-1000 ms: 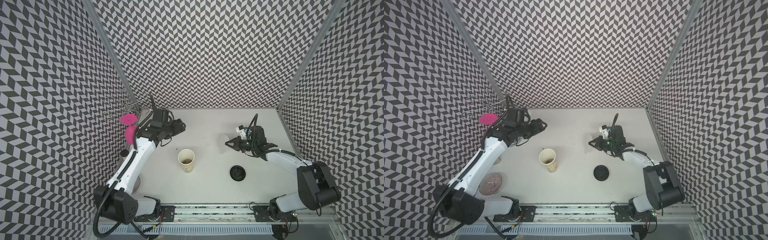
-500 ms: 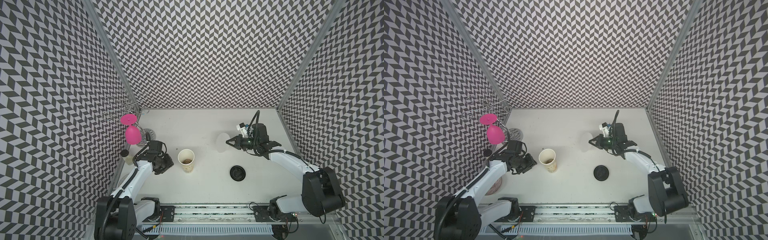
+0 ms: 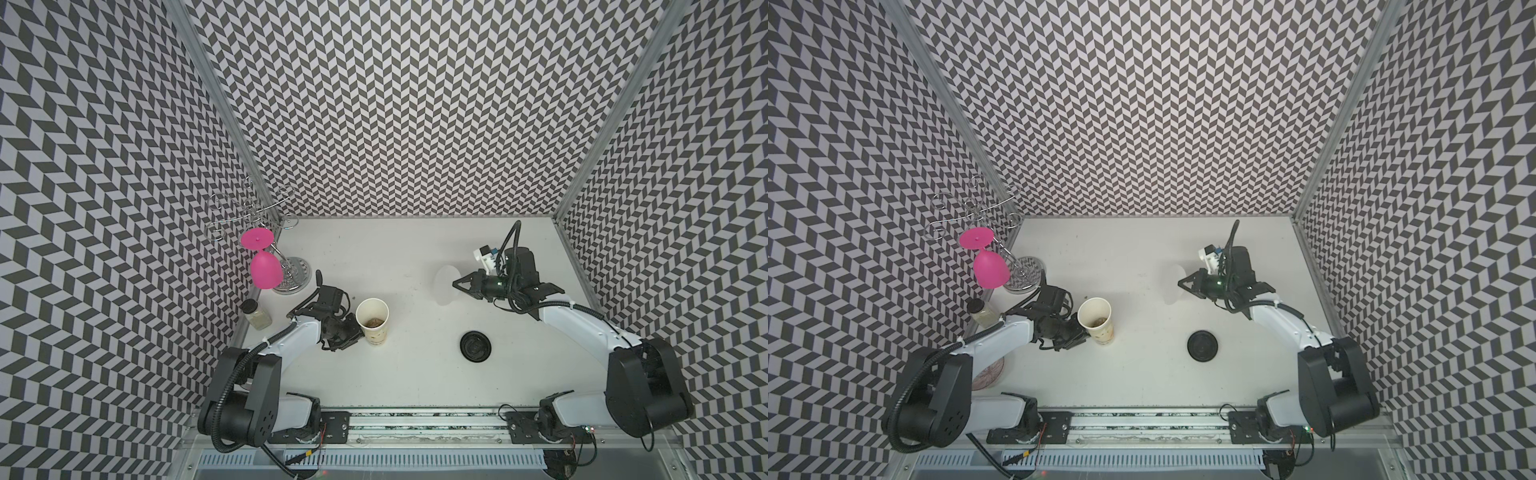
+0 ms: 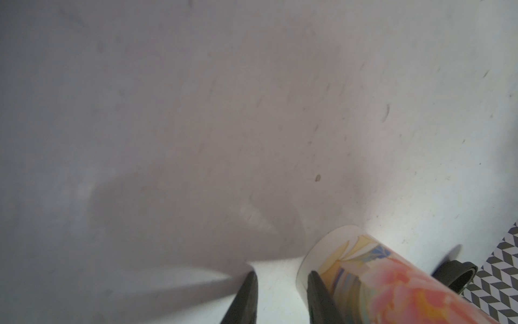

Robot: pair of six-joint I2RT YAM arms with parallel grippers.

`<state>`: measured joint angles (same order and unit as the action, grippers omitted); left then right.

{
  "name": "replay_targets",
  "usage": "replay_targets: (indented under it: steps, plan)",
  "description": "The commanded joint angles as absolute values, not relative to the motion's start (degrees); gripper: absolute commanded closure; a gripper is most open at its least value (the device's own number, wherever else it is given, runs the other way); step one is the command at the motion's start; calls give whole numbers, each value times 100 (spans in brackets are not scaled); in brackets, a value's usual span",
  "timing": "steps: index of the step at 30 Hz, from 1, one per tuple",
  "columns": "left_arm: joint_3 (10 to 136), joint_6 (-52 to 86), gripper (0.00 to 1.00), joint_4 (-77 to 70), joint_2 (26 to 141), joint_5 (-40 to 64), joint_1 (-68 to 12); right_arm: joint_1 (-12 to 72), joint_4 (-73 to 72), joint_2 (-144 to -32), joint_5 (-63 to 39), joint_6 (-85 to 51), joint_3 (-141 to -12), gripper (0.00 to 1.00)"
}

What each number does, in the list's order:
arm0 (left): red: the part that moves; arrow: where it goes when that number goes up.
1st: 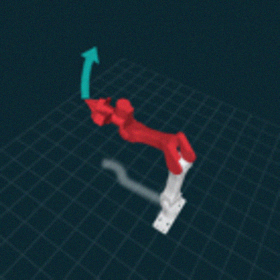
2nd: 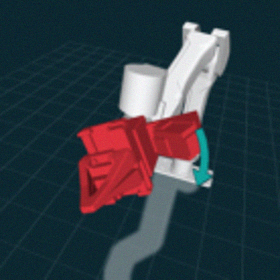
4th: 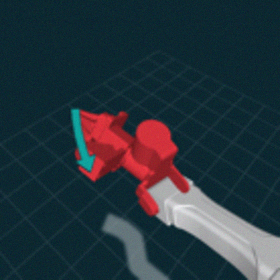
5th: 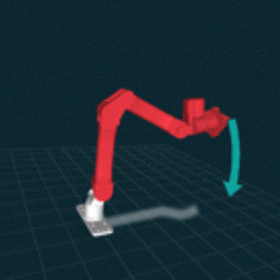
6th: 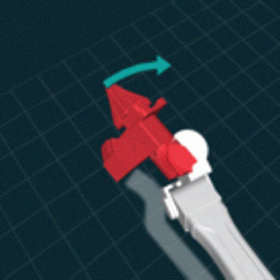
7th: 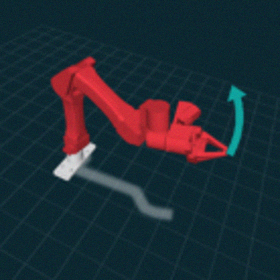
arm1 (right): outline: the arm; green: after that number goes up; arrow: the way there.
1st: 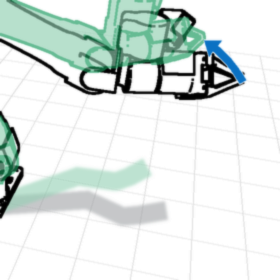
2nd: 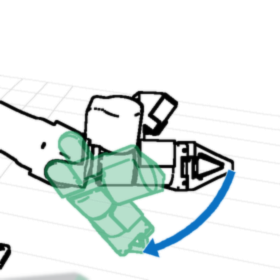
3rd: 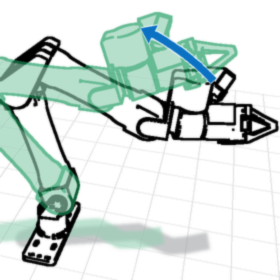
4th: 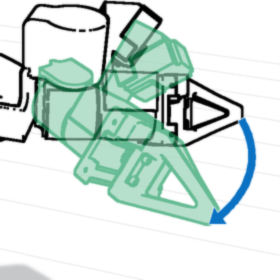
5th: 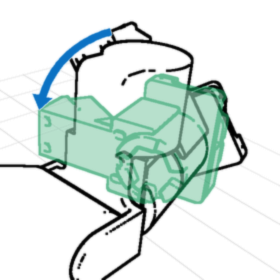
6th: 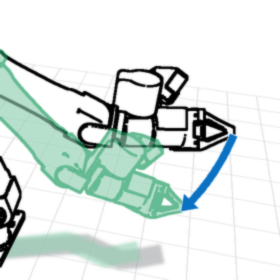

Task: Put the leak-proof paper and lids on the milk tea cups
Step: Move the cup to the center of the board.

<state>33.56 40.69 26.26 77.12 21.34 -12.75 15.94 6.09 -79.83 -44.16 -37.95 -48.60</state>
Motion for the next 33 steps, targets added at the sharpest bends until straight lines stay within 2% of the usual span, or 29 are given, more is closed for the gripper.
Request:
replay_targets:
  steps: [1, 18, 24, 33]
  plan:
    - [3335, 4257, 67, 2345, 7837, 2192, -1461, 1573, 501, -7797, -4368, -3735, -4799, 100]
    - [3584, 4609, 67, 1881, 8237, 2307, -2276, 1485, 1279, -7416, -4181, -3391, -5219, 100]
    - [3658, 4667, 64, 2203, 7690, 1662, -2065, 1661, 1838, -7246, -4384, -3272, -5684, 100]
    - [3936, 4705, 56, 2900, 6344, 928, -1644, 2627, 2313, -7052, -4688, -3458, -6274, 100]
